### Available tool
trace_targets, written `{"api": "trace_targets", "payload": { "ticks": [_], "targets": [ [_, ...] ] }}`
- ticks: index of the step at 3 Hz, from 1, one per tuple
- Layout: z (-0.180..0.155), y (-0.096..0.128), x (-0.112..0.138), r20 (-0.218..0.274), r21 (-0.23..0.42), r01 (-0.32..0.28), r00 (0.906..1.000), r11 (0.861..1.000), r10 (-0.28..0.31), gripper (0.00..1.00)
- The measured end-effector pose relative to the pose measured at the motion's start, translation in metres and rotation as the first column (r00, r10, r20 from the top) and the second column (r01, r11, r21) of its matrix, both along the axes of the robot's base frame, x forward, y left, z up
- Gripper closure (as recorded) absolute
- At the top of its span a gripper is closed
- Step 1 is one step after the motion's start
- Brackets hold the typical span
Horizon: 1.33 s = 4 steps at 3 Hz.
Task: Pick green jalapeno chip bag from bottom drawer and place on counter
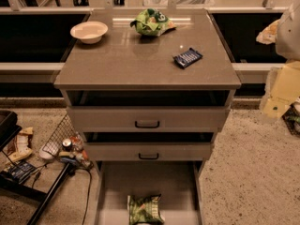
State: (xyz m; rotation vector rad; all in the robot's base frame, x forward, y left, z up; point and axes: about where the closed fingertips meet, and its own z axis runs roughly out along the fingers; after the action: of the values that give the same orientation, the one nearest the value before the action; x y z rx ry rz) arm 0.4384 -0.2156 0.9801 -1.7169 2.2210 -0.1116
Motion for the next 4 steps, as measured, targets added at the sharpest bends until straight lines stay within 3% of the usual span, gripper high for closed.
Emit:
{"api": "trace_targets", "payload": {
  "ticks": [1,2,3,4],
  "targets": [
    [0.001,0.001,0.000,0.017,-0.004,0.007,0.9998,1.000,-0.007,0.00],
    [-0.026,-0.001,0.004,0.020,-0.004,0.043,0.9989,0.999,-0.043,0.00],
    [-0.129,0.002,0.024,-0.007,-0.003,0.095,0.9955,0.995,-0.095,0.00],
    [-0.191,0.009,0.044,-0.006,-0.009,0.106,0.9943,0.994,-0.107,0.00]
  ]
}}
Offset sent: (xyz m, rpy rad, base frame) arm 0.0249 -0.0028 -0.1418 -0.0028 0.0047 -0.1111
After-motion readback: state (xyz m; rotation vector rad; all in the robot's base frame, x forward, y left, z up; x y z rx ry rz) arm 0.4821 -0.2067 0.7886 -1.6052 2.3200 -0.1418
